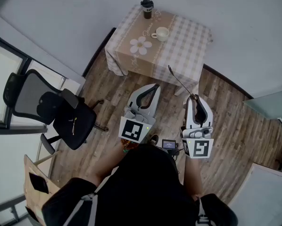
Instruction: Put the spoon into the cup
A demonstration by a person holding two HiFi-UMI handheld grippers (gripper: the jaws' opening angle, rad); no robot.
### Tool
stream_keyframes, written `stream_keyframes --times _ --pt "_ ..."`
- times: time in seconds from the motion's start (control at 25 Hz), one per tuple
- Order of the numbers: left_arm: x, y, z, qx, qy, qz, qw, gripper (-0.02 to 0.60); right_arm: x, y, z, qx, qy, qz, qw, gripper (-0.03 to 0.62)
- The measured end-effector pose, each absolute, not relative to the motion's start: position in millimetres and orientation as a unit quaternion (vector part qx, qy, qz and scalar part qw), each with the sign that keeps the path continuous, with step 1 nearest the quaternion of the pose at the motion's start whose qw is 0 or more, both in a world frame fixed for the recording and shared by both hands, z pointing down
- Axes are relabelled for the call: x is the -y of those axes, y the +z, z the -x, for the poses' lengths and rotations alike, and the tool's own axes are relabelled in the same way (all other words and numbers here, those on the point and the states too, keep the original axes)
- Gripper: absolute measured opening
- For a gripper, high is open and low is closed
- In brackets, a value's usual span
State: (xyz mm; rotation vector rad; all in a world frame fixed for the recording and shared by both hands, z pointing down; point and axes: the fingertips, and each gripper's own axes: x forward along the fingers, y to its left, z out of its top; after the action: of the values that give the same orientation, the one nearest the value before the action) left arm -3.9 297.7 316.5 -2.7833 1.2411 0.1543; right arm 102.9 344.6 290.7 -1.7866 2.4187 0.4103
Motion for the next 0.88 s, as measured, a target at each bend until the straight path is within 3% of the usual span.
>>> stream_keyframes --times 0.88 --pt "-227.4 329.8 53.8 -0.375 0.051 0.925 0.038 0.017 -277.7 299.0 -39.2 -0.801 0.118 0.586 0.042 0.060"
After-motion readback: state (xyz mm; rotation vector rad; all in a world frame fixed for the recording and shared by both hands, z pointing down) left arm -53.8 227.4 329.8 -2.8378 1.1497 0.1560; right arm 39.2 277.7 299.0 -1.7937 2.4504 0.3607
